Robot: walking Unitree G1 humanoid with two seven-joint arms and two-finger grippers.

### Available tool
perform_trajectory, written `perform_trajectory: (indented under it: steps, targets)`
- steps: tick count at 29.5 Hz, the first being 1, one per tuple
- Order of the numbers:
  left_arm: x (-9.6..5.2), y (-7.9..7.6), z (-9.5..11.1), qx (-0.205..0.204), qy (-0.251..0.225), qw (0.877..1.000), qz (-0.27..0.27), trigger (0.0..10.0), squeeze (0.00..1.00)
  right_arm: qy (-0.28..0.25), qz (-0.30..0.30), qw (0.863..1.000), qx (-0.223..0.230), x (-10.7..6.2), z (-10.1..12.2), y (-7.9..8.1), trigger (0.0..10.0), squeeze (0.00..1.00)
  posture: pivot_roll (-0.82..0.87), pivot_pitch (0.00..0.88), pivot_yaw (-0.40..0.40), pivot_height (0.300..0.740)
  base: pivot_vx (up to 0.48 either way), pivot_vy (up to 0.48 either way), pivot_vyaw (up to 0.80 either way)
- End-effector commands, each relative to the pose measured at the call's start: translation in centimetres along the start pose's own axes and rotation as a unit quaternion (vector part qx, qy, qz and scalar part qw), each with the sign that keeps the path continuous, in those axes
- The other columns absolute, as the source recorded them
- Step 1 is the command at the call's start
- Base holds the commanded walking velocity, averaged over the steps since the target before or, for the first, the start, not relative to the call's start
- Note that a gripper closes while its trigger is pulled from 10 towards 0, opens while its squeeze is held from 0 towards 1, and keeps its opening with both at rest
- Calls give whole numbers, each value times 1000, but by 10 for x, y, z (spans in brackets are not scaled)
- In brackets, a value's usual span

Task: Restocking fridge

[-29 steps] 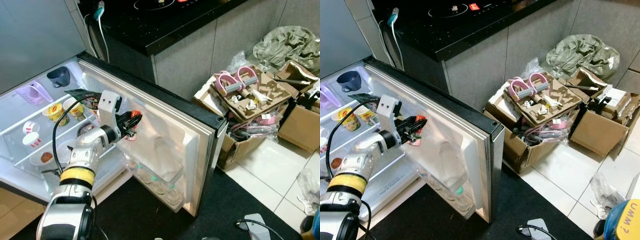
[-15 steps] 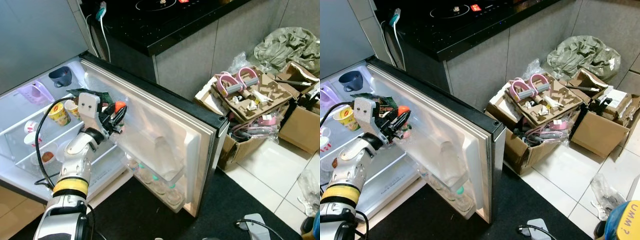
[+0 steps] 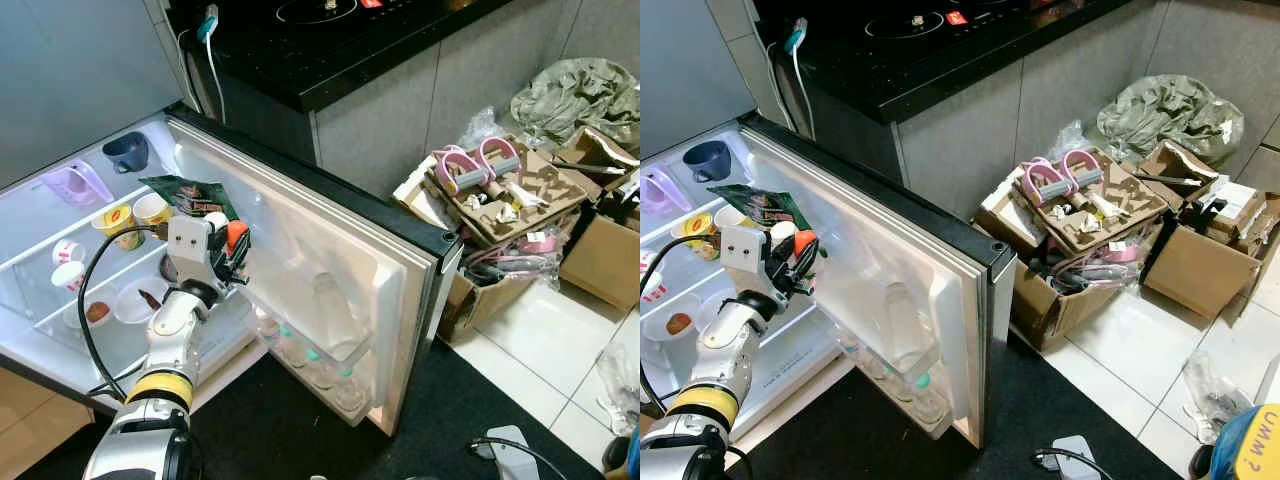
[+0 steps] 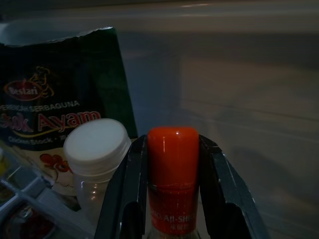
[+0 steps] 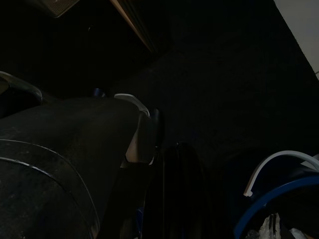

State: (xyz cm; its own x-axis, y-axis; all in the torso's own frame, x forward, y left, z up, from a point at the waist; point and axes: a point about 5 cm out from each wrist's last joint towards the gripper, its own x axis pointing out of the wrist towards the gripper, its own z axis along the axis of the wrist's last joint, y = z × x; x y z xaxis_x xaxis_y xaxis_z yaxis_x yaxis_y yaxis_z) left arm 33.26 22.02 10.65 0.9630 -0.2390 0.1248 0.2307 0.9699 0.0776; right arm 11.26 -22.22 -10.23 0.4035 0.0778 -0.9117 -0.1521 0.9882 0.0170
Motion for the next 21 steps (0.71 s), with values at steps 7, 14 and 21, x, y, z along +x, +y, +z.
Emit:
perform_trajectory:
  steps: [7,14,21]
  targets:
    - [3,-6,-5,-2,-1,1000,25,10000,0,16,17,1000,-2,-2,-16,6,10000,0,-130,147,87,740,0,0,0]
    - [21,-9,20,22,-53,998,19,10000,0,16,17,1000,-4,-4,-20,4,10000,0,-139,173,87,740,0,0,0]
    - [27,-12,28,62,-66,996,8,10000,0,15,20,1000,-4,-5,-25,5,10000,0,-149,197,91,740,0,0,0]
